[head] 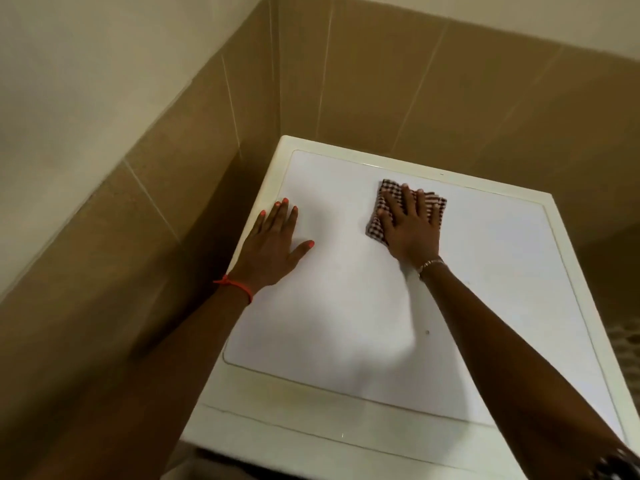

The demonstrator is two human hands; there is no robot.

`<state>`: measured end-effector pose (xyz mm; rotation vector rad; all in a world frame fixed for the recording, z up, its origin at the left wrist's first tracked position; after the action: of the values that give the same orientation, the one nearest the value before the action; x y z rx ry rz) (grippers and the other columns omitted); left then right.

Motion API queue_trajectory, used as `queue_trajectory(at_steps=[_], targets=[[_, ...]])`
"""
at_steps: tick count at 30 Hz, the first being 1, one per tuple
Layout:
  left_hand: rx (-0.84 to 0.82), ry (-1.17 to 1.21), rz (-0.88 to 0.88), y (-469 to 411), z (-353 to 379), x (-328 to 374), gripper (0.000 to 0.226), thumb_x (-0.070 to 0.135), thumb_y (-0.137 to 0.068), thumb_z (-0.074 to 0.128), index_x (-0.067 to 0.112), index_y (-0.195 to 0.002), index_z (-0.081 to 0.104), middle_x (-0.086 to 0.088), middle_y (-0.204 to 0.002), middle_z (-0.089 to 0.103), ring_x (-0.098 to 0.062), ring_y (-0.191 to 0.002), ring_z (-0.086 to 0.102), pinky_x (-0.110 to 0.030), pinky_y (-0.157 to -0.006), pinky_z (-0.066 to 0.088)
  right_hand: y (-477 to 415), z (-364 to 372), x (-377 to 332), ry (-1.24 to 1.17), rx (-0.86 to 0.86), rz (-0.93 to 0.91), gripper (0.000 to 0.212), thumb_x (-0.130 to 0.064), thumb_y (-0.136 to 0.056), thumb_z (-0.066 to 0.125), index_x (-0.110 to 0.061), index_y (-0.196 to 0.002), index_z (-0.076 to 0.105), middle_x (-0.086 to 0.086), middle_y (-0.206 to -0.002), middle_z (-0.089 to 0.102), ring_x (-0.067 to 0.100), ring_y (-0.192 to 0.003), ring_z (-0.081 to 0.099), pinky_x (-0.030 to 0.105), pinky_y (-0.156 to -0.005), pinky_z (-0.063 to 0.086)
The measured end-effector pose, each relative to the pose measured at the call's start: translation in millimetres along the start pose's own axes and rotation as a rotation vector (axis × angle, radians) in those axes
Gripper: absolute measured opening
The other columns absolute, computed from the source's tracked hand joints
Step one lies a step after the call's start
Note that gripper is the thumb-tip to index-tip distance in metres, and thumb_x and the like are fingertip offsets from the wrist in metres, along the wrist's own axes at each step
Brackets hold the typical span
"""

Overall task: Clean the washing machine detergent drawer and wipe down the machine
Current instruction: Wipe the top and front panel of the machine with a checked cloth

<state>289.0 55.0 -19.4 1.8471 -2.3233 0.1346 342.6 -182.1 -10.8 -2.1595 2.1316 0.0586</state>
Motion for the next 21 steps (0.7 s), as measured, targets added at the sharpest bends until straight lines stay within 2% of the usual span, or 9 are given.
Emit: queue_trajectory(at_steps=[2,3,7,9,11,14,17,21], targets=[[0.031,0.010,0.001,10,2,5,0.075,0.056,-0.091,0.014,0.009,-0.149,0.006,-0.011,-0.158,0.000,-0.020,-0.146,-0.003,-0.032,-0.117,-0.005,-7,3,-18,0.000,-0.020,0.047,0.053,-0.047,-0.098,0.018,-0.031,-0.148,0.019,0.003,-0.158,0.008,0.030,-0.145,0.000,0.053,-0.116,-0.002],[0.039,0.017,0.012,15,3,7,0.076,0.055,-0.089,0.012,0.009,-0.149,0.007,-0.010,-0.158,0.002,-0.019,-0.146,-0.001,-0.031,-0.117,-0.004,-5,3,-34,-0.004,-0.014,0.010,0.052,-0.046,-0.098,0.018,-0.030,-0.148,0.020,0.004,-0.158,0.009,0.031,-0.145,0.001,0.054,-0.115,-0.001],[0.054,0.061,0.043,33,3,8,0.078,0.056,-0.087,0.007,0.008,-0.148,0.010,-0.008,-0.158,0.007,-0.017,-0.146,0.002,-0.030,-0.117,-0.003,52,4,-97,-0.047,0.001,-0.324,0.063,-0.055,-0.090,0.011,-0.030,-0.144,0.031,0.005,-0.155,0.023,0.032,-0.144,0.013,0.053,-0.113,0.010],[0.055,0.039,0.050,40,3,11,0.078,0.057,-0.087,0.003,0.008,-0.148,0.010,-0.008,-0.158,0.006,-0.017,-0.146,0.002,-0.030,-0.116,-0.003,92,-1,-95,-0.050,0.038,-0.393,0.060,-0.055,-0.092,0.016,-0.030,-0.142,0.036,0.006,-0.152,0.031,0.032,-0.142,0.021,0.053,-0.113,0.015],[0.057,0.008,0.050,49,5,13,0.080,0.058,-0.087,0.002,0.008,-0.148,0.011,-0.009,-0.157,0.007,-0.018,-0.146,0.003,-0.031,-0.116,-0.003,118,-3,-75,-0.033,0.085,-0.383,0.058,-0.056,-0.094,0.017,-0.030,-0.140,0.041,0.005,-0.149,0.036,0.031,-0.141,0.026,0.052,-0.113,0.018],[0.052,0.006,0.038,67,6,16,0.077,0.055,-0.088,0.006,0.007,-0.148,0.011,-0.009,-0.157,0.007,-0.019,-0.146,0.003,-0.030,-0.116,-0.002,121,-4,-44,-0.043,0.077,-0.226,0.060,-0.057,-0.091,0.017,-0.031,-0.140,0.040,0.003,-0.151,0.032,0.028,-0.142,0.022,0.052,-0.114,0.013],[0.052,0.039,0.027,86,8,20,0.070,0.049,-0.093,0.013,0.006,-0.148,0.011,-0.009,-0.157,0.007,-0.019,-0.146,0.004,-0.027,-0.115,-0.002,120,-4,-56,-0.048,0.062,-0.099,0.064,-0.055,-0.088,0.013,-0.031,-0.142,0.037,0.005,-0.153,0.028,0.031,-0.143,0.018,0.053,-0.113,0.007],[0.037,0.161,0.007,110,9,23,0.073,0.050,-0.090,0.011,0.005,-0.148,0.010,-0.008,-0.157,0.007,-0.016,-0.146,0.004,-0.026,-0.117,0.000,167,-4,-108,-0.063,0.075,-0.289,0.056,-0.052,-0.091,0.024,-0.028,-0.138,0.044,0.009,-0.148,0.037,0.034,-0.139,0.029,0.050,-0.113,0.009]])
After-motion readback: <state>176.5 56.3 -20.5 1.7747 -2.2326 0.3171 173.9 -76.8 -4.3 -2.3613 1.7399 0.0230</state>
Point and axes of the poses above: each hand's wrist, its own y-axis away from the middle knuckle, its own z-axis out of the palm, x = y × z, the point moved 7 cm from there along -y, towards the middle knuckle
